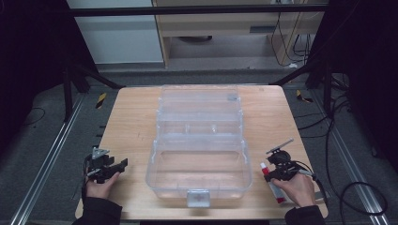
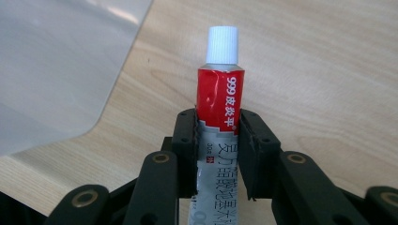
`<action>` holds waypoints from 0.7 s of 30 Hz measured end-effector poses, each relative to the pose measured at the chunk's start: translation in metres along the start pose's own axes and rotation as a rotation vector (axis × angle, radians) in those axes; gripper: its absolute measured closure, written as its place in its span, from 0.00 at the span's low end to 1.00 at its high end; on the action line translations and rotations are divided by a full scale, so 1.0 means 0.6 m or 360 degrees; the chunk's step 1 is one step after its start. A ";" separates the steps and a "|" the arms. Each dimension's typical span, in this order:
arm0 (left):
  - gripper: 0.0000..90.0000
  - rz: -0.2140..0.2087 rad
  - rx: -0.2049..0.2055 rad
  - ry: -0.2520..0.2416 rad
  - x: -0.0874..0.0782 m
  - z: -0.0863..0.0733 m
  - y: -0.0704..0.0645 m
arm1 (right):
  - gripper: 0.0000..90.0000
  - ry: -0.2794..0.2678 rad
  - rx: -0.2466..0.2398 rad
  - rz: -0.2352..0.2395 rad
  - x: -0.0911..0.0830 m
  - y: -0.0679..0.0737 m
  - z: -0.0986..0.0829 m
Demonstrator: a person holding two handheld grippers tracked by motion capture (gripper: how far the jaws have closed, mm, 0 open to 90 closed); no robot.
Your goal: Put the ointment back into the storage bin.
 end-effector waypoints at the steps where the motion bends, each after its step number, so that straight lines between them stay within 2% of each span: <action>1: 0.43 -0.0002 0.0001 0.0000 0.000 0.000 0.000 | 0.77 -0.0029 0.0004 0.0001 -0.004 -0.002 0.000; 3: 0.43 -0.0001 0.0001 -0.0001 0.000 0.000 0.000 | 0.78 -0.0077 0.0000 -0.0027 -0.011 -0.005 0.000; 4: 0.43 0.0000 0.0001 0.0000 0.000 0.000 0.000 | 0.78 -0.0143 -0.0021 -0.0052 -0.019 -0.006 0.002; 5: 0.43 0.0001 0.0000 0.0000 0.000 0.000 0.000 | 0.78 -0.0164 -0.0032 -0.0054 -0.022 -0.007 0.003; 7: 0.43 -0.0001 0.0002 -0.0001 0.000 0.000 0.000 | 0.78 -0.0194 -0.0028 -0.0047 -0.026 -0.005 0.005; 9: 0.43 -0.0005 -0.0003 -0.0002 0.000 -0.001 0.000 | 0.78 -0.0267 -0.0070 -0.0037 -0.039 -0.005 0.011; 12: 0.43 -0.0004 -0.0002 -0.0001 0.001 -0.001 0.000 | 0.78 -0.0312 -0.0093 -0.0033 -0.049 -0.005 0.017; 16: 0.43 0.0000 0.0008 0.0002 0.002 0.000 0.000 | 0.78 -0.0423 -0.0136 -0.0029 -0.081 -0.005 0.032; 17: 0.43 0.0000 0.0008 0.0002 0.002 0.000 0.000 | 0.78 -0.0423 -0.0136 -0.0029 -0.081 -0.005 0.032; 18: 0.43 -0.0003 0.0007 0.0008 0.003 -0.001 0.000 | 0.78 -0.0467 -0.0155 -0.0023 -0.094 -0.005 0.037; 21: 0.43 -0.0004 0.0008 0.0008 0.003 -0.001 0.000 | 0.78 -0.0504 -0.0178 -0.0023 -0.105 -0.004 0.042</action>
Point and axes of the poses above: each handheld gripper's, and its own axes: x roughly forward along the jaws, z roughly out of its top, y roughly to its left, the point moved 3 cm from there along x, roughly forward along the jaws, and after that the axes turned 9 degrees about -x, right-handed, at the moved point
